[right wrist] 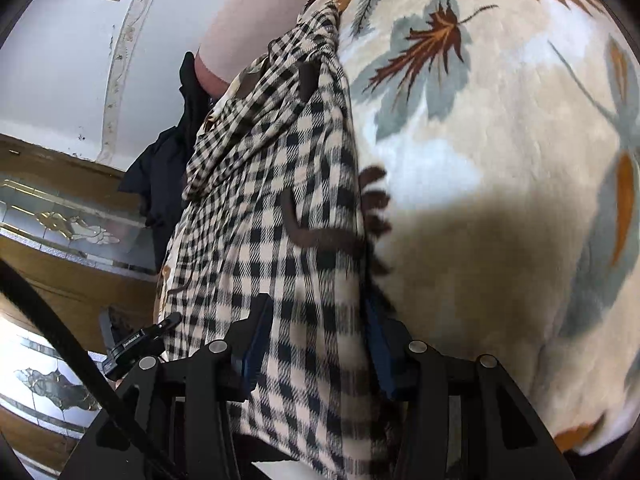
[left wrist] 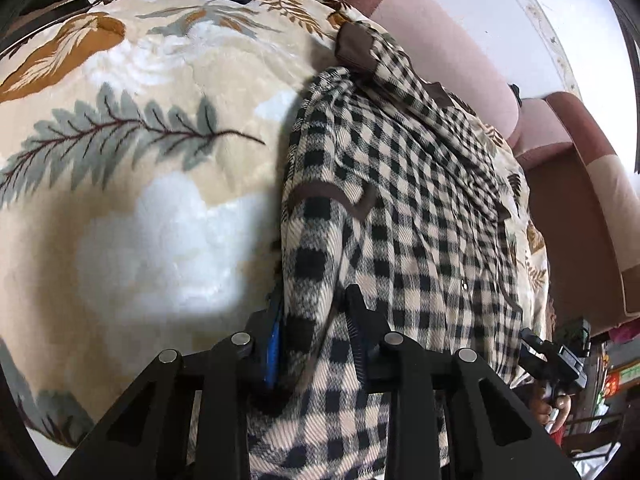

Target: Fold large clothes

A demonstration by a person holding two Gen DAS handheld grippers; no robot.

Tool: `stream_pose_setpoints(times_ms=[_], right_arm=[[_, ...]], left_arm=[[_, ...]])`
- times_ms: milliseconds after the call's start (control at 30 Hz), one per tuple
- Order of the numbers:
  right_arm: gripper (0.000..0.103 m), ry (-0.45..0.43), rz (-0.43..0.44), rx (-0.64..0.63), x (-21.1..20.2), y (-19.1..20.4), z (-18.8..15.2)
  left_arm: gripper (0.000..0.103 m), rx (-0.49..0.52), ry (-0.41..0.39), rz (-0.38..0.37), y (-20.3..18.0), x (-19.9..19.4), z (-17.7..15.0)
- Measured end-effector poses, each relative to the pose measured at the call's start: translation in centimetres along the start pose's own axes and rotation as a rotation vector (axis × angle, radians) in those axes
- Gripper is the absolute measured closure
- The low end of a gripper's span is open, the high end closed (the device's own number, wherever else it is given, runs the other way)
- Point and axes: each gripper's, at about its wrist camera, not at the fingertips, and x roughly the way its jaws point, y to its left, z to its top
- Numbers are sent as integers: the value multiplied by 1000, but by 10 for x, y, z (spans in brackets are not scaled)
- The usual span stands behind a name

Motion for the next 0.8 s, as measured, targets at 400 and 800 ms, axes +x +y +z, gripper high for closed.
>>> stream_pose_setpoints(times_ms=[400,800], right_arm=[[53,-21,-65,-87,-9,14,-44],[96,-60,-155,-192,-29,27,-54]], left_arm=[[76,42,-36,36,-11,-10,-25],[95,43,-120,93,-25,-35,-48]])
